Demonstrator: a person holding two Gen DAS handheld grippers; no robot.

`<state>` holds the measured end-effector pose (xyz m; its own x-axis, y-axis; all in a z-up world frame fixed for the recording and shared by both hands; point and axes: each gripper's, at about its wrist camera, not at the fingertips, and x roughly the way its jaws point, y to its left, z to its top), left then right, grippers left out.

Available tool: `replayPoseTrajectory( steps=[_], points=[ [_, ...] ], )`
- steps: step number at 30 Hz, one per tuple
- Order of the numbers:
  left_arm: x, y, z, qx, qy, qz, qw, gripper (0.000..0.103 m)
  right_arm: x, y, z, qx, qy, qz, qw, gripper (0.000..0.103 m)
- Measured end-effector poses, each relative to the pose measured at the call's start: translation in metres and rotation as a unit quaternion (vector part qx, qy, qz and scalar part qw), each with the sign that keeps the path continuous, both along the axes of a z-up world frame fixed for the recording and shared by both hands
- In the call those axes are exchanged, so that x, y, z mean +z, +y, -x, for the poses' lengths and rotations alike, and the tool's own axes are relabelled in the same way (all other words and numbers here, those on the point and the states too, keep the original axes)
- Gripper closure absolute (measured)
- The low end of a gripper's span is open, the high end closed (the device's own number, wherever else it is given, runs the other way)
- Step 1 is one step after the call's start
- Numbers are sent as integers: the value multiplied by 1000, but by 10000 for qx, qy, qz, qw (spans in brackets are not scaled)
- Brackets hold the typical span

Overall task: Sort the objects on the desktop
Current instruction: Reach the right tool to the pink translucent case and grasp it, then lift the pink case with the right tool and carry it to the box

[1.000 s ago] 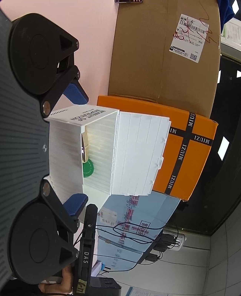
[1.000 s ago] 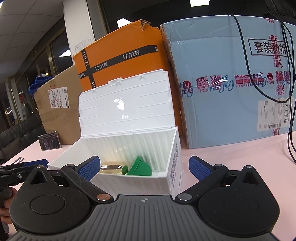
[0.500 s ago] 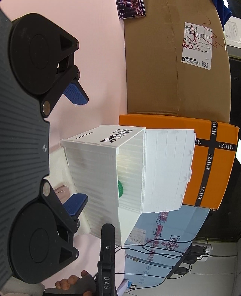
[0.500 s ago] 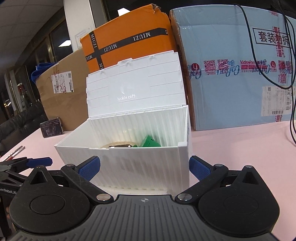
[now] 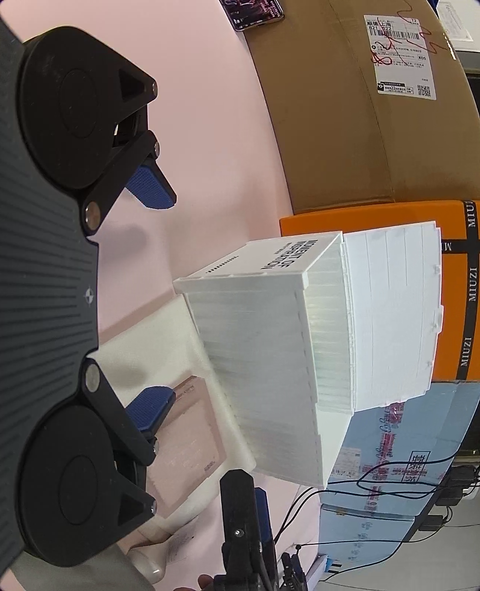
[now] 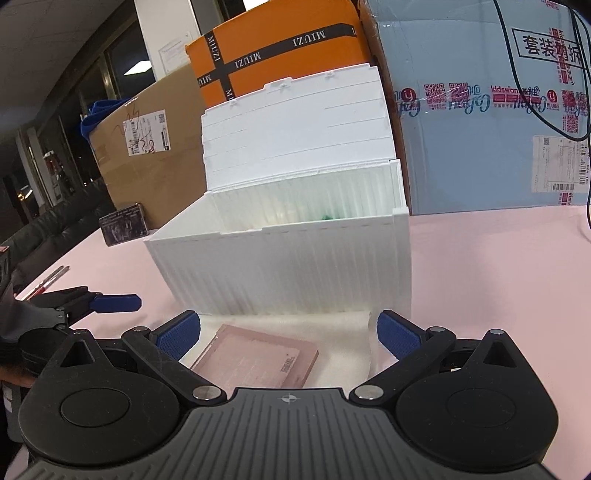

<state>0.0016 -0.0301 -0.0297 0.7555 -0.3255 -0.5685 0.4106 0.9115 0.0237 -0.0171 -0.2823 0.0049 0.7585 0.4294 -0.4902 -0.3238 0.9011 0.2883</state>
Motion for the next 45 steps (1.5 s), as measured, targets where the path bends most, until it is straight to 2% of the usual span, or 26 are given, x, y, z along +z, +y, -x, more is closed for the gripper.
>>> replayPoseTrajectory(
  steps=[5, 14, 20, 23, 27, 33, 38, 45],
  points=[
    [-6, -2, 0, -137, 172, -96, 9997, 0, -3, 6, 8, 135, 109, 69, 9998, 0],
    [-9, -6, 3, -423, 336, 34, 9985, 0, -12, 23, 12, 533, 350, 219, 9977, 0],
    [-9, -16, 11, -862, 352, 121, 9956, 0, -14, 36, 7, 448, 382, 528, 9969, 0],
    [-6, -11, 11, -734, 323, 122, 9967, 0, -15, 39, 7, 361, 360, 605, 9969, 0],
    [-3, 1, 10, -316, 155, -33, 9994, 0, -16, 42, 7, 226, 336, 731, 9965, 0],
    [7, 28, 7, 234, -46, 311, 9992, 0, -21, 57, 6, 166, 270, 1203, 9922, 0],
    [10, 28, 10, 129, -128, 419, 9990, 0, -25, 70, 5, 106, 222, 1634, 9863, 0],
    [8, 29, 12, 27, -64, 552, 9985, 0, -20, 68, -15, 354, 517, 1632, 9846, 0]
  ],
)
